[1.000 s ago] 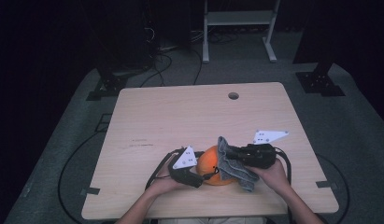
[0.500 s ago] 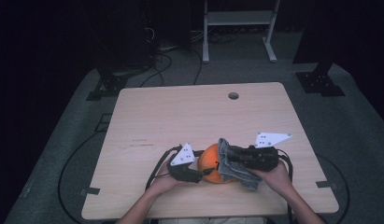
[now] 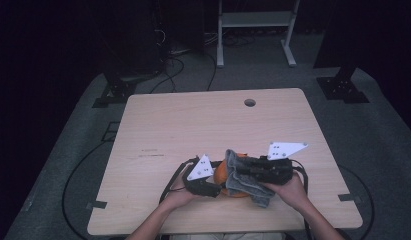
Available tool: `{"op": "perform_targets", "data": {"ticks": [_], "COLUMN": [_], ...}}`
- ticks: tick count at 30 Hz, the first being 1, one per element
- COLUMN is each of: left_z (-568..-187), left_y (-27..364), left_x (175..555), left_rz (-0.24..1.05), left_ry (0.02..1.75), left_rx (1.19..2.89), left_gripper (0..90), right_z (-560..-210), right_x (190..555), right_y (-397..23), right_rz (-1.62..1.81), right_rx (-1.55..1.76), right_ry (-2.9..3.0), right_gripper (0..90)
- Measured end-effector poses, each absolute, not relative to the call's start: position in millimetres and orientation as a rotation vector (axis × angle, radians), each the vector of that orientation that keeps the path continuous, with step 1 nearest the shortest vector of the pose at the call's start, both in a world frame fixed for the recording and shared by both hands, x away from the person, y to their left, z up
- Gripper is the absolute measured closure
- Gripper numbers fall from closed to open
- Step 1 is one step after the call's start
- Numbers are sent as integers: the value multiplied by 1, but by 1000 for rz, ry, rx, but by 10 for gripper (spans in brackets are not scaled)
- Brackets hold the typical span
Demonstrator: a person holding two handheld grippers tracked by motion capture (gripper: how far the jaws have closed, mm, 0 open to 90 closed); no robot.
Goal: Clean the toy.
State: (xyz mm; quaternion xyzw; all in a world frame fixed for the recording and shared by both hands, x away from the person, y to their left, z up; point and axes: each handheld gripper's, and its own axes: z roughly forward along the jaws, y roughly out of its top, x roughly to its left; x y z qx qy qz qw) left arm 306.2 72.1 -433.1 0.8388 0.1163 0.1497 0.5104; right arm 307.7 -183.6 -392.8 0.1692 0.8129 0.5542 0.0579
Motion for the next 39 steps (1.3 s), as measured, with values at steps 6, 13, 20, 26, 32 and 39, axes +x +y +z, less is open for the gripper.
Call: {"op": "perform_targets", "data": {"ticks": [6, 13, 20, 26, 32, 39], "left_z": [-436, -437, -435, -435, -436, -435], "left_y": [78, 83, 88, 90, 90, 78], "left_x": [307, 313, 317, 315, 316, 315], "left_rz": [357, 264, 127, 158, 152, 161], "left_ry": [283, 336, 384, 349, 343, 380], "left_rx": [2049, 2054, 1982, 2000, 1993, 2035], "left_gripper": [358, 204, 230, 286, 264, 159], "right_z": [-402, -416, -417, -414, -423, -425], "right_x": [328, 324, 300, 312, 315, 301], "right_y": [-200, -209, -192, -213, -224, -213], "right_rz": [1588, 1612, 1639, 1643, 1632, 1661], "right_rx": [641, 694, 566, 660, 725, 653], "right_ry": [2434, 2436, 2475, 2437, 2433, 2464], "right_gripper": [770, 770, 770, 770, 770, 770]}}
